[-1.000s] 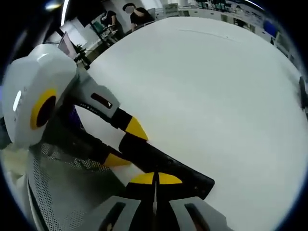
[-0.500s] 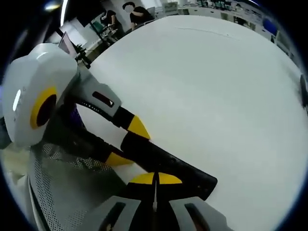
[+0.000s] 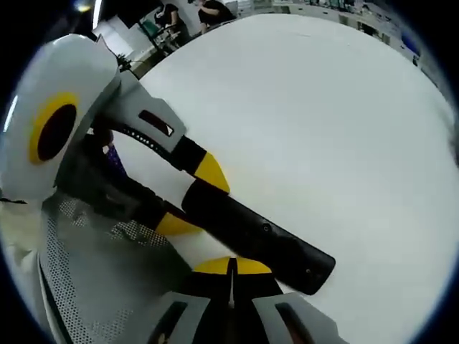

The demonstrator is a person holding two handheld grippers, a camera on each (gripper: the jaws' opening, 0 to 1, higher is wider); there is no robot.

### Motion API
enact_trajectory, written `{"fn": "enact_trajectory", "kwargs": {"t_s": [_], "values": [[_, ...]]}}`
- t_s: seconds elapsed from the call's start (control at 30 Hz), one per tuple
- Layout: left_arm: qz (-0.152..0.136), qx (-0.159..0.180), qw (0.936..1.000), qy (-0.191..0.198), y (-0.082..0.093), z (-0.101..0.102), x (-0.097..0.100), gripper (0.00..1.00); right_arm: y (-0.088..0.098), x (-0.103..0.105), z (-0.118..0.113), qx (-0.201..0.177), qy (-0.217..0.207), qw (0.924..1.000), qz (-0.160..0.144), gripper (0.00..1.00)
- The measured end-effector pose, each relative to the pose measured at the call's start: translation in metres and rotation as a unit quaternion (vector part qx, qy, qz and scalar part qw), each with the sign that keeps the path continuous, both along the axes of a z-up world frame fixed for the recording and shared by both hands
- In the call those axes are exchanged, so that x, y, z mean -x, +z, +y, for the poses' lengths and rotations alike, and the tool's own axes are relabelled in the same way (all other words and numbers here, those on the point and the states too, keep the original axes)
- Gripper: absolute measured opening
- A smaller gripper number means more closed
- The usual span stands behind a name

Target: Press the specified remote control buttons in sequence, fully releasing each button before pressing the next.

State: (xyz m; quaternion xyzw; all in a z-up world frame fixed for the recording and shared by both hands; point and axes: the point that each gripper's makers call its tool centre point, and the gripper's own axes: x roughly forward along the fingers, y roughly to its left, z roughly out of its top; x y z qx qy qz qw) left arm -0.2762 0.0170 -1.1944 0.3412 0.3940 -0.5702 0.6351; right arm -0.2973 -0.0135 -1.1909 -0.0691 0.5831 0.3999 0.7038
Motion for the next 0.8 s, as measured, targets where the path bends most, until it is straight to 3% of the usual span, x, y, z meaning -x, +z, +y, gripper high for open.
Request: {"fn": "enact_trajectory", "kwargs": {"t_s": [0.2, 0.37, 0.8], "values": [[0.000, -0.001, 1.0000, 0.000, 0.000, 0.000, 0.000, 0.23, 0.009, -0.011, -0.001, -0.002, -0.012, 0.9995, -0.028, 0.00], [0.000, -0.002, 1.0000, 0.000, 0.000, 0.000, 0.000, 0.23, 0.005, -0.015, -0.005, 0.015, -0.010, 0.9990, -0.040, 0.00], [0.000, -0.006, 1.0000, -0.001, 0.000, 0.000, 0.000, 0.23, 0.004, -0.015, -0.003, 0.004, -0.005, 0.9995, -0.032, 0.00]]}}
